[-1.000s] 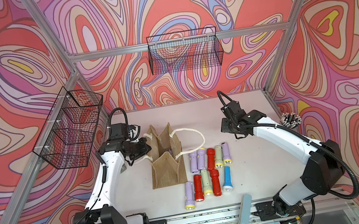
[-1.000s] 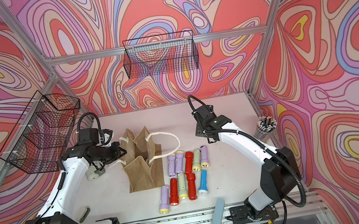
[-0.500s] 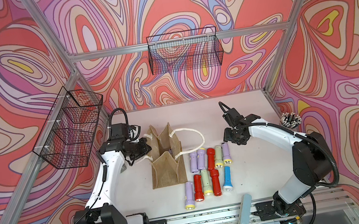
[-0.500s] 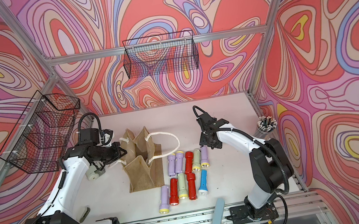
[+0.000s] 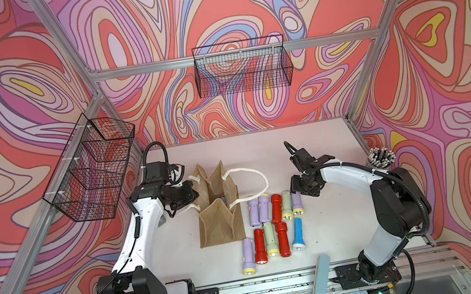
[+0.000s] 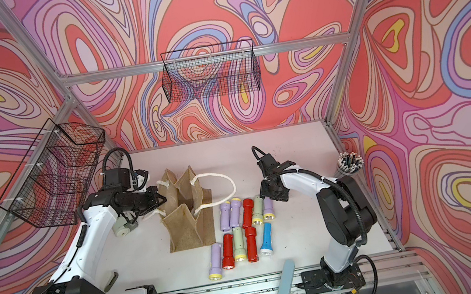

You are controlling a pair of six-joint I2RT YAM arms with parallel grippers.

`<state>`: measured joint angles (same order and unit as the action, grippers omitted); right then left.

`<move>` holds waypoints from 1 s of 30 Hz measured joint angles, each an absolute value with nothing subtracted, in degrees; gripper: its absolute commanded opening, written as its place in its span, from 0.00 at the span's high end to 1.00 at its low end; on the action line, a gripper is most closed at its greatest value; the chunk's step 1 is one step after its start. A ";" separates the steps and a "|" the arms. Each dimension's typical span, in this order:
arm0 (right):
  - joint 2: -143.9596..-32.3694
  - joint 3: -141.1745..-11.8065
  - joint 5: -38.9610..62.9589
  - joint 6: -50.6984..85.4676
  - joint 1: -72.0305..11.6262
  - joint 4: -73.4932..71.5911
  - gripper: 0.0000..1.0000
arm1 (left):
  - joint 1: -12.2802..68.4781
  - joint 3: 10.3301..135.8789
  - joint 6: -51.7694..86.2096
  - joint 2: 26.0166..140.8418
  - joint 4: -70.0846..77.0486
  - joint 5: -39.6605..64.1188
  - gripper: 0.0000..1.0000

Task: Put the flashlights into the tote bags
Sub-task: Pick up the flashlight from the center of the board.

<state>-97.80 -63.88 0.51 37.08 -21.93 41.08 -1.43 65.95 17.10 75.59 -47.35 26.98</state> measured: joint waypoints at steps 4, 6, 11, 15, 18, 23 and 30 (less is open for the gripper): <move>-99.74 -63.42 0.75 36.45 -21.93 40.34 0.35 | -1.45 65.95 17.10 75.85 -47.35 26.98 1.00; -100.31 -63.40 0.73 36.05 -21.93 40.21 0.36 | -1.45 65.95 17.10 75.94 -47.35 26.98 1.00; -100.97 -63.42 0.27 35.27 -21.93 40.29 0.38 | -1.45 65.95 17.10 75.94 -47.35 26.98 1.00; -102.83 -63.44 -0.99 34.96 -21.93 41.15 0.38 | -1.45 65.95 17.10 75.94 -47.35 26.98 1.00; -102.78 -63.40 -1.74 34.89 -21.93 41.67 0.39 | -1.45 65.93 17.10 75.99 -47.33 26.98 1.00; -102.78 -63.20 -2.59 34.85 -21.93 41.93 0.45 | -1.45 65.93 17.10 76.51 -47.35 27.00 1.00; -102.94 -63.13 -3.66 34.96 -21.93 42.39 0.57 | -1.45 65.93 17.12 76.60 -47.35 26.98 1.00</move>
<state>-102.94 -63.13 -3.66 34.96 -21.93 42.39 -1.45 65.93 17.12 76.60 -47.35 26.98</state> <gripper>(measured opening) 0.458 0.057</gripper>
